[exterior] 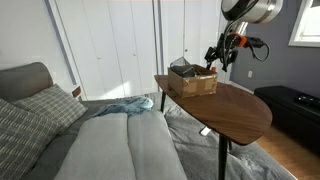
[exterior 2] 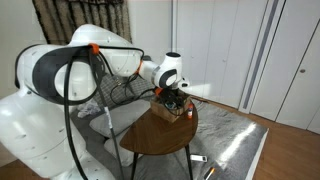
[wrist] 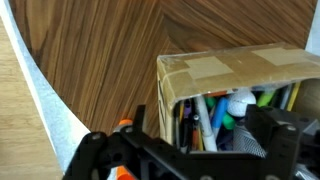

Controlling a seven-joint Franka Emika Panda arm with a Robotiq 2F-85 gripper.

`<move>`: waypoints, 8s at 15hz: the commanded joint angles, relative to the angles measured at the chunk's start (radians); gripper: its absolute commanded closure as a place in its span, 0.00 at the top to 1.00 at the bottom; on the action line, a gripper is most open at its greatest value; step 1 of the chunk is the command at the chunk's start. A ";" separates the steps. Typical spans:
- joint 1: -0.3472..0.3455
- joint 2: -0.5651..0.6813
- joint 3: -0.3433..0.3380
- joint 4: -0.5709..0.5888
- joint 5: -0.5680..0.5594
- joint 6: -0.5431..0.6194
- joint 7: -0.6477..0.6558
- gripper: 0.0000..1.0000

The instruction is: Slide the cardboard box to the right, remove the desktop pen and pencil basket from the cardboard basket and place it on the table

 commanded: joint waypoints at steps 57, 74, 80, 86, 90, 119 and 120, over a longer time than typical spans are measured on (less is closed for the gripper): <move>-0.011 0.097 0.123 0.020 -0.057 -0.103 1.140 1.00; 0.039 -0.112 0.180 -0.138 -0.164 -0.488 0.989 1.00; 0.026 -0.186 0.184 -0.228 -0.200 -0.568 0.998 1.00; 0.028 -0.242 0.192 -0.315 -0.186 -0.600 0.996 1.00; 0.029 -0.273 0.198 -0.373 -0.180 -0.640 1.001 1.00; -0.130 -0.573 0.052 -0.347 -0.109 -0.100 0.986 1.00; -0.117 -0.535 0.030 -0.341 -0.059 -0.040 0.966 1.00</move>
